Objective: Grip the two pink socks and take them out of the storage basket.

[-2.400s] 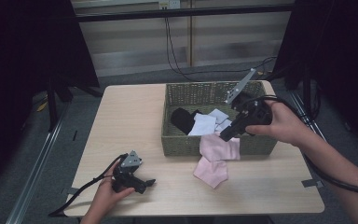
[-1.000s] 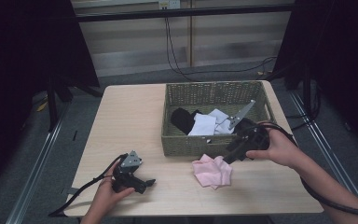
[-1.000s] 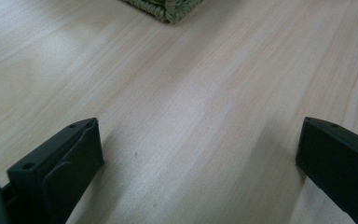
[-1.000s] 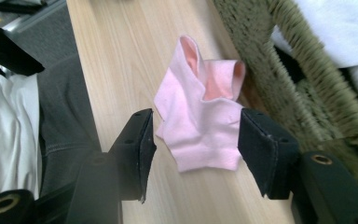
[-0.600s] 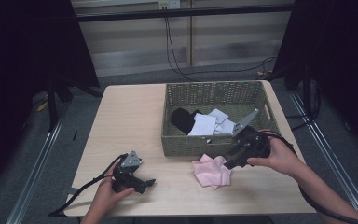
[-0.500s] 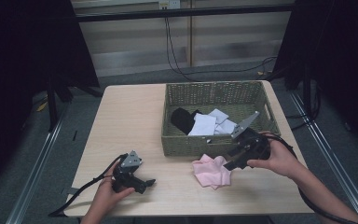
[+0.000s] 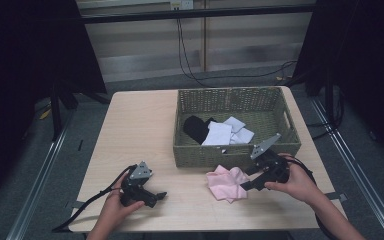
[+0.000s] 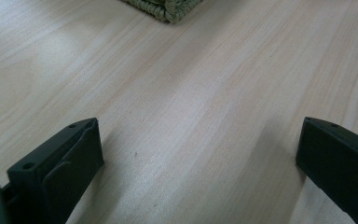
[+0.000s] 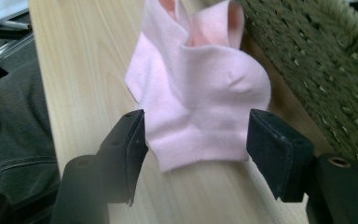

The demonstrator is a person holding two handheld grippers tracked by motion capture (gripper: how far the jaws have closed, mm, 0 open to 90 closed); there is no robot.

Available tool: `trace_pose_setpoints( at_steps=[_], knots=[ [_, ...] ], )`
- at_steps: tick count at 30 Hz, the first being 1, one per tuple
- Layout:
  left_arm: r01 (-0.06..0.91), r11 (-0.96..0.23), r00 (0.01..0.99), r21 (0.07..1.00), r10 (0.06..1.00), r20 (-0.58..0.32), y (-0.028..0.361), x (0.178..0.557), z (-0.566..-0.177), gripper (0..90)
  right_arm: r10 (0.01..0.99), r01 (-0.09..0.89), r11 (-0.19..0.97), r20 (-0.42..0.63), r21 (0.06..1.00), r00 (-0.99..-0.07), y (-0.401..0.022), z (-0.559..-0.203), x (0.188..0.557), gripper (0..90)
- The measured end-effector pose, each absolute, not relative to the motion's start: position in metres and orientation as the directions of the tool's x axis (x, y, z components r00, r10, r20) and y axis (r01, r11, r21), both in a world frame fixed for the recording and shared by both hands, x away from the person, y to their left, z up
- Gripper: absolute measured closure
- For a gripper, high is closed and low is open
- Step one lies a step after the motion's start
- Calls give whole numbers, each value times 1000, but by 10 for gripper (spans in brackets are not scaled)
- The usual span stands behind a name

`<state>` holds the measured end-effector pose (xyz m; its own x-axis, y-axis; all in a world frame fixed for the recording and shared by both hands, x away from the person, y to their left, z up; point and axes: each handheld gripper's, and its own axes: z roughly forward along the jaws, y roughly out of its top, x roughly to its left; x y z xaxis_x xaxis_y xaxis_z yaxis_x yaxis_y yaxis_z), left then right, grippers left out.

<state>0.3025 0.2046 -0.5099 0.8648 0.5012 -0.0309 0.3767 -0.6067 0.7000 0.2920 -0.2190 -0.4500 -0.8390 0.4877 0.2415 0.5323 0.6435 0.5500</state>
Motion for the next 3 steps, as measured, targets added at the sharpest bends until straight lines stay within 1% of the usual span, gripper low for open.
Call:
trace_pose_setpoints(
  at_steps=[3],
  knots=[
    [376,-607,865,700,501,-31,205,302,-510,0,492,529,636,233,563,-839,-219,-455,289,358]
  ],
)
